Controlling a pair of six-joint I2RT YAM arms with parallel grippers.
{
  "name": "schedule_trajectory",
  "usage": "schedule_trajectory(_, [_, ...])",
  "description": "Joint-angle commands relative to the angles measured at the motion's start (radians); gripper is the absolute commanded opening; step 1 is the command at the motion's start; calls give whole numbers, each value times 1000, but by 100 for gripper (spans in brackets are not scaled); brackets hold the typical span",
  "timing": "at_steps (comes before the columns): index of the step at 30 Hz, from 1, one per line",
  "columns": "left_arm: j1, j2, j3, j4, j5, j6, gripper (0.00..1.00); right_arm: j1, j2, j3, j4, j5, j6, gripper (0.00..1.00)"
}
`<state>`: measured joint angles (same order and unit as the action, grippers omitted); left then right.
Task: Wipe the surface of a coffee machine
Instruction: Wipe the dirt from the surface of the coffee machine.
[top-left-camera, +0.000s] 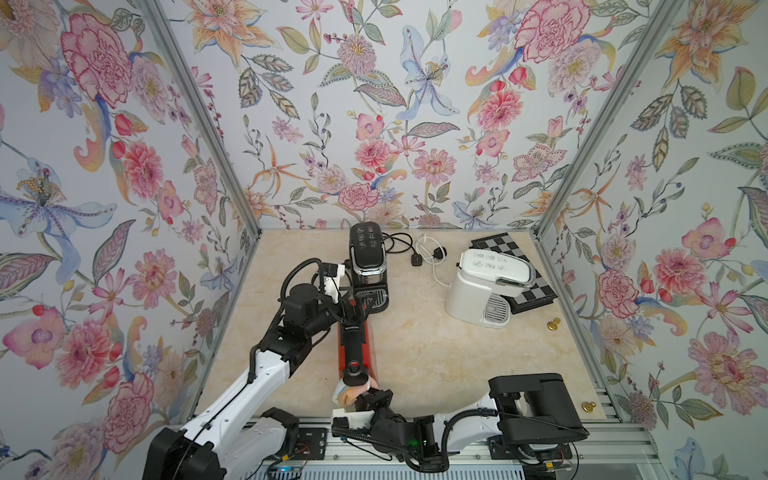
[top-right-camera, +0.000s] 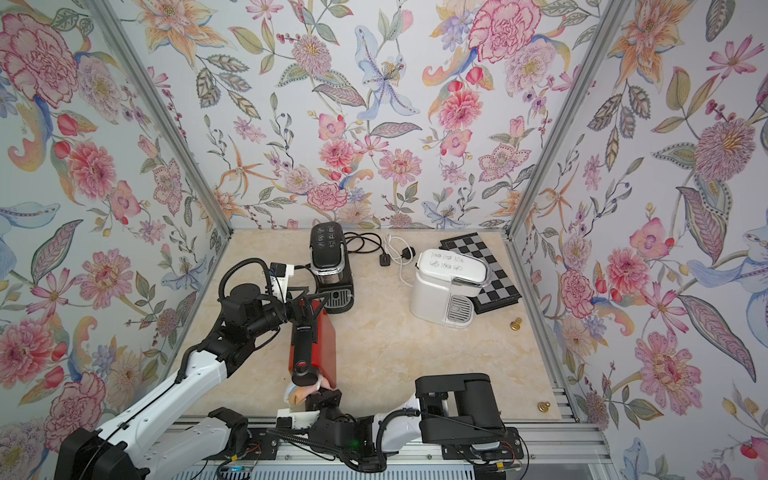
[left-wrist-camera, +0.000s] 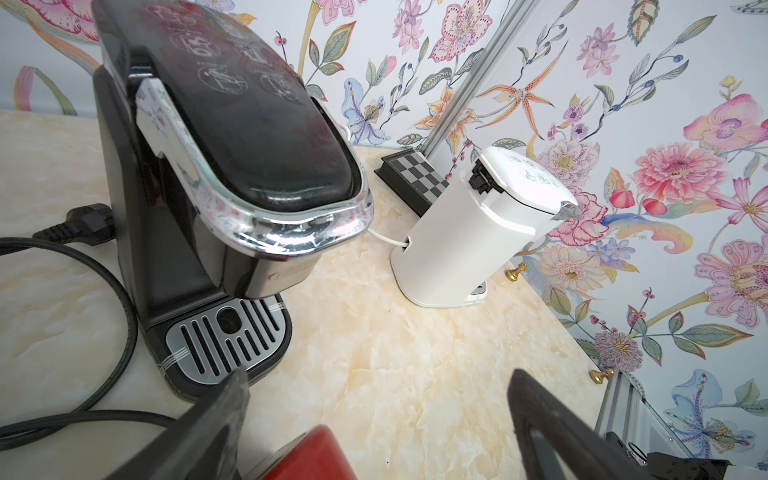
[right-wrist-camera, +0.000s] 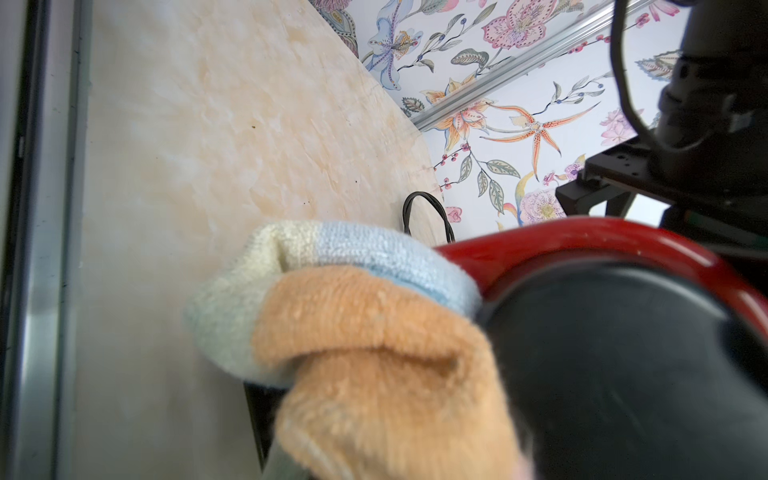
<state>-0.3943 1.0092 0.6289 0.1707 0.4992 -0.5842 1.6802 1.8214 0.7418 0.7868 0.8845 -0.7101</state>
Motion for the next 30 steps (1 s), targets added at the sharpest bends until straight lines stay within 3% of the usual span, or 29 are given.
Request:
schedule_trajectory(1, [-23, -14, -24, -77, 43, -24, 98, 31, -130, -22, -166, -17, 128, 0])
schedule_trajectory(6, [-25, -5, -10, -71, 24, -28, 99, 32, -407, -39, -616, -363, 388, 0])
schedule_trajectory(13, [-24, -14, 36, -77, -36, -34, 99, 31, -600, 51, -959, -567, 480, 0])
schedule_trajectory(16, [-26, -30, 83, -71, 8, -44, 99, -10, -673, 83, -1023, -643, 525, 0])
schedule_trajectory(19, [-54, -34, 150, -95, 26, -20, 99, -113, -760, 104, -1051, -782, 582, 0])
schedule_trajectory(22, [-89, -31, 197, -123, 62, 27, 99, -310, -827, 128, -1056, -1008, 669, 0])
schedule_trajectory(25, [-129, -27, 219, -146, 78, 70, 99, -488, -860, 172, -1054, -1151, 737, 0])
schedule_trajectory(30, [-146, -71, 197, -78, 100, 48, 99, -742, -830, 248, -1055, -1300, 829, 0])
